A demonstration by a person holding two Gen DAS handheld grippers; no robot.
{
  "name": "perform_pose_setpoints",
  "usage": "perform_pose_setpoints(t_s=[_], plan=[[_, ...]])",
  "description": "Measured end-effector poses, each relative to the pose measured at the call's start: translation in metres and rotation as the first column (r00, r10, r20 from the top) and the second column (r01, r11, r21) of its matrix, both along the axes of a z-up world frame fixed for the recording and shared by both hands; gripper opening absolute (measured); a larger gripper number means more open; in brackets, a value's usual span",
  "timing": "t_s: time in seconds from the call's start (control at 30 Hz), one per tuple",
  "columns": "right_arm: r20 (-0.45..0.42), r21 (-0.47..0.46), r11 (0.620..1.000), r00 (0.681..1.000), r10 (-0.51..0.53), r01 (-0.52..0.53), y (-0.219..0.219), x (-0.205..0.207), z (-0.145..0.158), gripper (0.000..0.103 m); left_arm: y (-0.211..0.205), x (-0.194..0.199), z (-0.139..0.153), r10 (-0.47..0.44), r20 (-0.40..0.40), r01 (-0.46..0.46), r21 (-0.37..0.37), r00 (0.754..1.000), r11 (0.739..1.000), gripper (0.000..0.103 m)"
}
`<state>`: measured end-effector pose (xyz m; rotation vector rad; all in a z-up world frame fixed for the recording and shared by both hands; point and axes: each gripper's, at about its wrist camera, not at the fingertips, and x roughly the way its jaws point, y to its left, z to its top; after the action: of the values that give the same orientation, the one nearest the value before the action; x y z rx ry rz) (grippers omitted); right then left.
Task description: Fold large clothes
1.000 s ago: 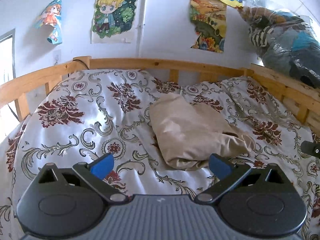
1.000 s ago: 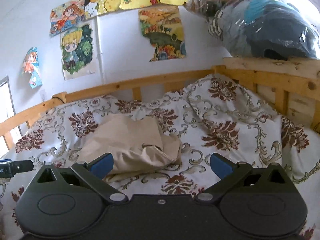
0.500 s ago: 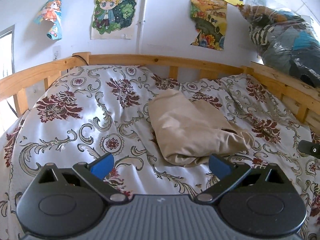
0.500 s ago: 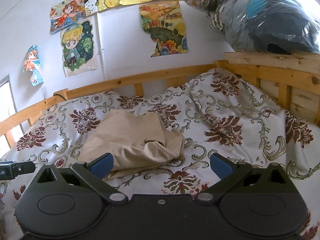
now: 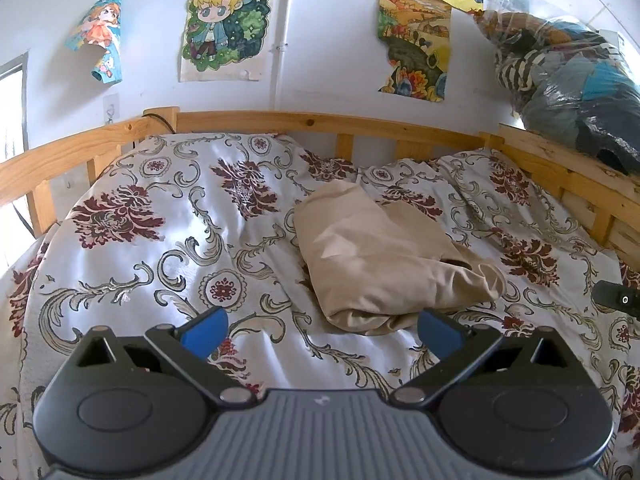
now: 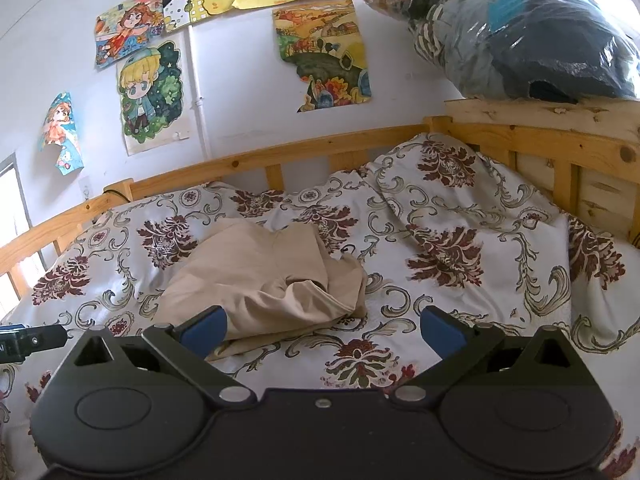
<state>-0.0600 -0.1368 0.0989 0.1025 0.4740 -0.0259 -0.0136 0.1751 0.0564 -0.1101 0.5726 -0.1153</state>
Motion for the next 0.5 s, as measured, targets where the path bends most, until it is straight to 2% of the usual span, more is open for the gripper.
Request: perform_pose_setpoints(t_s=[0.5], plan=[[-0.003, 0.005, 1.000, 1.000, -0.008, 0.008, 0.0000, 0.0000, -0.0012, 0.102, 0.0001, 0.0004, 0.0004, 0.000, -0.005, 0.000, -0.002, 1.000, 1.000, 0.102]])
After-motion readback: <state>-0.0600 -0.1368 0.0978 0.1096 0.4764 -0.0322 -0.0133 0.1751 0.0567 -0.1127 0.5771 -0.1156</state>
